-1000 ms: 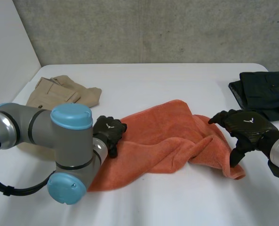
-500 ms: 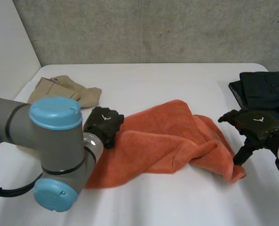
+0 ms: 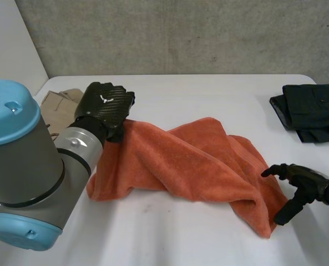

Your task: Fold the laundry.

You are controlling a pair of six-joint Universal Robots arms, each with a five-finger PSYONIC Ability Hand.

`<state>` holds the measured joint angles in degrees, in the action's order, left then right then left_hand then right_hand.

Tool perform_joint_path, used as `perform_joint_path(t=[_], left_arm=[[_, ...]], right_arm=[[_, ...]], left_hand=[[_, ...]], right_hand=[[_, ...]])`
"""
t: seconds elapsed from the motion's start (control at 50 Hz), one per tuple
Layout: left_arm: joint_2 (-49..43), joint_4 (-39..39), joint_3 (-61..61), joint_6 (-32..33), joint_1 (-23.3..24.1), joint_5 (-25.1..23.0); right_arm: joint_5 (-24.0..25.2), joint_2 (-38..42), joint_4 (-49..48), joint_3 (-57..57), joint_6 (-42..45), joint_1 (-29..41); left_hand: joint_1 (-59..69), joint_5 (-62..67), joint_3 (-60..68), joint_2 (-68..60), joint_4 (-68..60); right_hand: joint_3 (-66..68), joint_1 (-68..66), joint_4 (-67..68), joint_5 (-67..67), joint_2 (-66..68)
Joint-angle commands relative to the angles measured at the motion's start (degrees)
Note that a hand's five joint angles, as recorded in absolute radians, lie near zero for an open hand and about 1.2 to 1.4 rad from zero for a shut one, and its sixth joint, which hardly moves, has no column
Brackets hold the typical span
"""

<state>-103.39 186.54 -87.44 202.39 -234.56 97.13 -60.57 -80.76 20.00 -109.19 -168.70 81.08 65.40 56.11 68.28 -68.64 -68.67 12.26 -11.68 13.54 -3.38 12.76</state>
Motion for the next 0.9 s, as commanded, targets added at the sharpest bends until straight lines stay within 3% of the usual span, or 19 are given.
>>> perform_joint_path(t=[0.02,0.1,0.18,0.26,0.38,0.46,0.52,0.6,0.68,0.8,0.9], left_arm=[[1.43,-0.04,0.34,0.29,-1.51,0.07],[2.31,-0.13,0.34,0.20,-2.21,0.07],[3.36,-0.13,0.34,0.11,-2.48,0.07],[4.25,-0.21,0.17,-0.06,-3.27,0.07],[3.55,-0.04,-1.67,0.11,-4.76,-0.36],[-0.30,1.80,-0.81,0.11,-6.08,-0.37],[-4.70,5.66,2.88,0.46,-6.69,-0.37],[-10.07,14.61,14.98,0.46,-8.62,-0.45],[-11.13,26.39,25.02,-0.06,-9.59,-0.02],[-10.26,36.87,26.89,-0.41,-9.51,0.25],[-6.67,35.91,17.61,-1.99,-9.07,0.07]], right_arm=[[0.10,1.66,-3.30,-1.46,-1.19,4.51],[-0.78,3.77,-4.88,-0.58,-3.03,10.05],[-1.21,7.10,-7.34,1.00,-6.28,14.27],[-4.19,9.48,-10.40,3.10,-7.52,17.88],[-9.91,8.34,-19.81,7.85,-1.12,19.03],[-12.63,6.93,-21.58,12.58,14.93,20.08],[-14.04,7.98,-22.54,17.15,20.07,21.57],[-19.57,12.64,-27.28,30.15,21.13,27.45],[-24.50,14.14,-38.67,41.84,21.75,30.19],[-24.68,12.04,-56.19,42.84,21.75,30.45],[-23.98,9.40,-55.16,38.27,21.84,30.72]], left_hand=[[14.60,13.89,11.72,-11.36,-11.33],[14.60,13.89,11.72,-11.36,-11.33],[14.60,13.89,11.72,-11.36,-11.33],[14.60,13.89,11.72,-11.36,-11.33],[14.60,13.89,11.72,-11.36,-11.33],[14.60,13.89,11.72,-11.36,-11.33],[14.60,13.89,11.72,-11.36,-11.33],[14.60,13.89,11.72,-11.36,-11.33],[14.60,13.89,11.72,-11.36,-11.33],[14.60,13.89,11.72,-11.36,-11.33],[14.60,13.89,11.72,-11.36,-11.33]], right_hand=[[-2.02,1.43,-3.29,3.14,-2.52],[0.33,-0.92,-0.94,0.79,-0.17],[11.07,-11.65,9.79,-9.95,10.57],[67.56,-68.15,66.29,-66.44,67.06],[67.74,-68.32,66.46,-66.62,67.24],[67.74,-68.32,66.46,-66.62,67.24],[67.74,-68.32,66.46,-66.62,67.24],[67.74,-68.32,66.46,-66.62,67.24],[67.74,-68.32,66.46,-66.62,67.24],[67.74,-68.32,66.46,-66.62,67.24],[67.74,-68.32,66.46,-66.62,67.24]])
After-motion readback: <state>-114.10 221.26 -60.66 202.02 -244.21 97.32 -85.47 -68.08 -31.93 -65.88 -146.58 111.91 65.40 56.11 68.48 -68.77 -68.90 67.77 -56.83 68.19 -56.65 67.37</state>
